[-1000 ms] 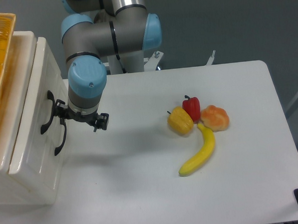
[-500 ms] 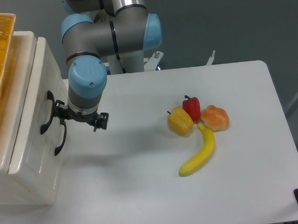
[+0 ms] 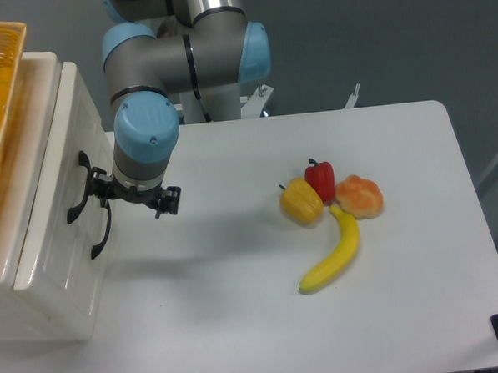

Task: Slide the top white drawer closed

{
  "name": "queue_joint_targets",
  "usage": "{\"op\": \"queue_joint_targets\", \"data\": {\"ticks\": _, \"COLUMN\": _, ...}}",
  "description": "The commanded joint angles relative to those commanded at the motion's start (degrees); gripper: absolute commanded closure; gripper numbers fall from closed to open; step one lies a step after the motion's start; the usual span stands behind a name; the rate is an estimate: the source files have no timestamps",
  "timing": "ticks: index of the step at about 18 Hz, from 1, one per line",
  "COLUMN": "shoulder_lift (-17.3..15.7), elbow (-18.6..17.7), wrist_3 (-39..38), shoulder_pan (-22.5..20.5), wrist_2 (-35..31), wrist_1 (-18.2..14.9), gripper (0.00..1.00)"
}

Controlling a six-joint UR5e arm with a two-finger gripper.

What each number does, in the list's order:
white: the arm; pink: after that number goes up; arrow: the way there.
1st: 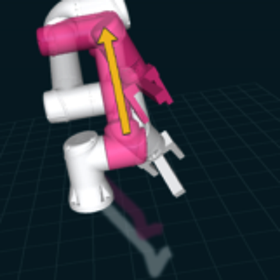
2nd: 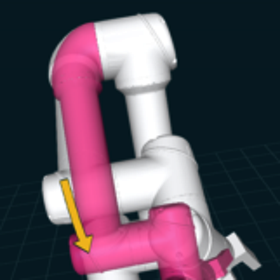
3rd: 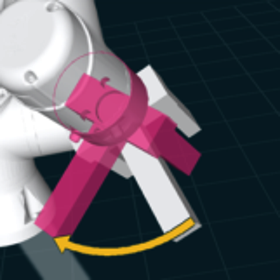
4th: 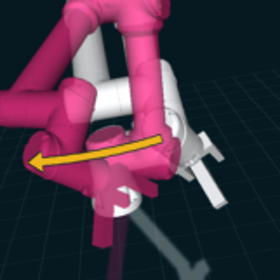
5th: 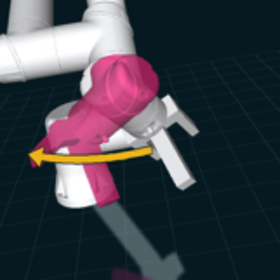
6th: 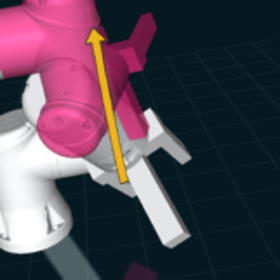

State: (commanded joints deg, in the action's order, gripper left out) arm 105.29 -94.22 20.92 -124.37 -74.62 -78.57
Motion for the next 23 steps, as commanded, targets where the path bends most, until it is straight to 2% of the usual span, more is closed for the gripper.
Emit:
{"op": "queue_joint_targets", "data": {"ticks": 13, "shoulder_lift": -0.2, "elbow": 0.3, "wrist_3": -1.2, "shoulder_pan": -0.8, "wrist_2": -0.5, "wrist_1": 0.1, "gripper": 0.00}}
{"op": "queue_joint_targets", "data": {"ticks": 23, "shoulder_lift": -1.2, "elbow": 6.0, "wrist_3": 7.8, "shoulder_pan": -10.8, "wrist_2": -6.6, "wrist_1": 0.0, "gripper": 0.00}}
